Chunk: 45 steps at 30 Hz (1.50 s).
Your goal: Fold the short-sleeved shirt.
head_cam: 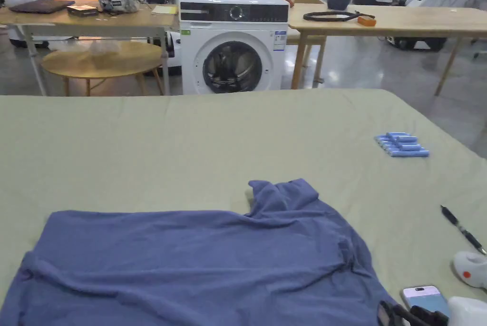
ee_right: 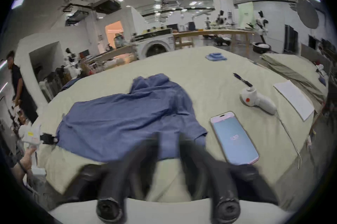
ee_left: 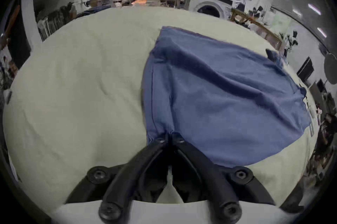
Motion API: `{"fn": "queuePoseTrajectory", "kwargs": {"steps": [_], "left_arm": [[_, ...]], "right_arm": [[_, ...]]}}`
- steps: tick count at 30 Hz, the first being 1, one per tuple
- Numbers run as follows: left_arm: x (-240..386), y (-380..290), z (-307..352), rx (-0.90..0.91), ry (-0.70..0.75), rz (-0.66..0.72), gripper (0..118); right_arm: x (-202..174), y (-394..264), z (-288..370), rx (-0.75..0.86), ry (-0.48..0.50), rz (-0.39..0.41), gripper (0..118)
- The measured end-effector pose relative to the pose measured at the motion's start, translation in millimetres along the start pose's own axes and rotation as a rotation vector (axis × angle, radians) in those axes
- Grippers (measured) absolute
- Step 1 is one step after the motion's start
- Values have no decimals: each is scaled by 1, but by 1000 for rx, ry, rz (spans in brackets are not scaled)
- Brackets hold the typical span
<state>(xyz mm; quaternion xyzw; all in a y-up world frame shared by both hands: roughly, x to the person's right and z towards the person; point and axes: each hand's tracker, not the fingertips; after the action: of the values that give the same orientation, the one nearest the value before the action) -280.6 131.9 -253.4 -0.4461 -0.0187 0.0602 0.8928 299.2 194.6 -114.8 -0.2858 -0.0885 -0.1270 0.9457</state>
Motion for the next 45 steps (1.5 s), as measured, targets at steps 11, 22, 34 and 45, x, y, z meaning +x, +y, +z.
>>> {"fn": "queuePoseTrajectory", "kwargs": {"steps": [11,22,34,45], "left_arm": [[2,-7,2,20,17,-5,0],[-25,-33,104,283,-125,142,0],[-28,-147,174,223,-55,176,10],[8,-120,186,394,-16,79,45]], "right_arm": [[21,-28,-94,-185,-6,-169,8],[13,-6,-44,-105,4,-181,8],[24,-64,27,-197,-6,-77,16],[9,-41,51,22,51,-39,67]]}}
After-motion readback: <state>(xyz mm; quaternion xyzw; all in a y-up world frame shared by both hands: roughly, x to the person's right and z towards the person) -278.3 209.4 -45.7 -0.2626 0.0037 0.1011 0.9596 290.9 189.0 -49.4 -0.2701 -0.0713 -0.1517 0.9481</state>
